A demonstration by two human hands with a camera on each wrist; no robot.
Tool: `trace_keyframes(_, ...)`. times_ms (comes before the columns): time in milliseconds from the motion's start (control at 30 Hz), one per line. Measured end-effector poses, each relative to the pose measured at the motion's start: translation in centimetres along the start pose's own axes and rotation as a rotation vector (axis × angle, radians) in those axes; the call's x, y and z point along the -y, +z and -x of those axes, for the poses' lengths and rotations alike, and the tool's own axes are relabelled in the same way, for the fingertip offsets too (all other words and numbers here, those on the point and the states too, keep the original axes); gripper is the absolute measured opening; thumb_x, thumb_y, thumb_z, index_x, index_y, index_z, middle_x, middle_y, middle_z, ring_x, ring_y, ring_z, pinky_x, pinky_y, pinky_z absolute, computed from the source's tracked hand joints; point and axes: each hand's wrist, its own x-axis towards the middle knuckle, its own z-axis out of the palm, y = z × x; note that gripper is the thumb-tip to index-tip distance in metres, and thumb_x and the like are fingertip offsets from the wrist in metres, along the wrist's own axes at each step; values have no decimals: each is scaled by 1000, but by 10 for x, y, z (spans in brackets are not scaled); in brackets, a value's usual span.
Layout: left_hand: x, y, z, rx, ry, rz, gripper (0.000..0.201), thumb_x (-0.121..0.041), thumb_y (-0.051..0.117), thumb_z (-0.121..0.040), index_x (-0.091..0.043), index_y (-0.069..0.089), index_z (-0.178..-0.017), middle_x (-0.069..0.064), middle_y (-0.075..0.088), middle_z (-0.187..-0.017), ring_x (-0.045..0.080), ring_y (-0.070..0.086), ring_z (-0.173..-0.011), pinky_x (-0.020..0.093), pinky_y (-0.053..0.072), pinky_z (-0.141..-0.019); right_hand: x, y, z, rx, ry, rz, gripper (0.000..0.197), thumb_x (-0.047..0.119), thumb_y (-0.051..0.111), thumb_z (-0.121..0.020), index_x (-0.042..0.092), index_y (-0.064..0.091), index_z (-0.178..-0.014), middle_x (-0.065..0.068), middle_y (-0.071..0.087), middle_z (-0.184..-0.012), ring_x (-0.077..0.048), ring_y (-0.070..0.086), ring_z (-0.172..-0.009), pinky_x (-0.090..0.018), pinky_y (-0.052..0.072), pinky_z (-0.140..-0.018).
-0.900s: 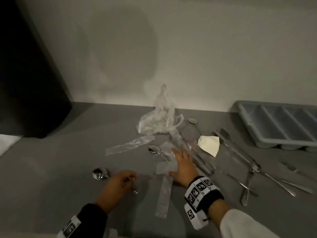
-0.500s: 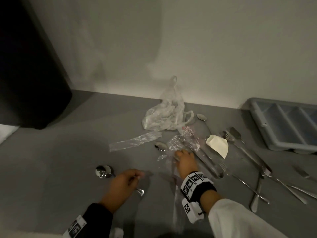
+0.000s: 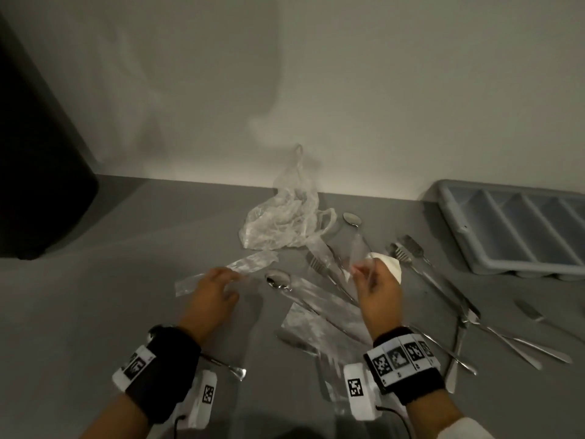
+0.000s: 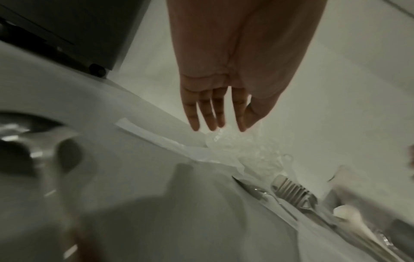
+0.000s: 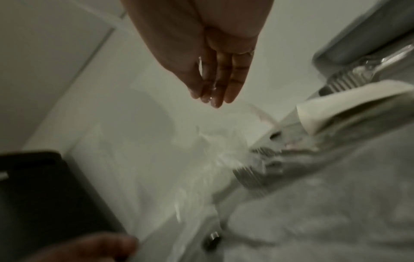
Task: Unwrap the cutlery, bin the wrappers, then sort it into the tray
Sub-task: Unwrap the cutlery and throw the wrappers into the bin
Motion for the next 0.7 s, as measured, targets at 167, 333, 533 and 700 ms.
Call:
trace_keyframes(167,38,16,-53,199,-227,-500,64,-23,52,-83,-17,22,-139,19,20,-149,41,20,-136,54,29,-110,11,-48,4,-139,5,-58,25,10,63,-82,26,50,-67,11,56,-69,1,55,-66,3,38,-60)
trace_keyframes(333,25,21,-55,192,-156,-628,35,-17,49,-86,-11,52,-121,17,56,-121,36,56,-108,42,46,-95,-1,-76,24,-179,101,-348,26,4,57,-86,14,53,-62,11,59,-53,2,53,-52,-8,44,-58)
trace_keyframes(533,25,7,-40,81,-204,-493,16,-3,54,-82,1,65,-93,26,64,-102,40,60,-95,41,46,-87,-27,-97,38,-250,165,-262,22,35,67,-72,16,56,-73,-14,69,-84,-19,68,-76,-23,55,-72)
trace_keyframes(700,15,-21,-26,-201,-119,-237,20,2,52,-83,2,66,-96,28,68,-101,42,62,-95,43,47,-86,-20,-109,37,-245,91,-348,8,-5,54,-85,2,53,-89,6,73,-76,-16,69,-65,-15,55,-65)
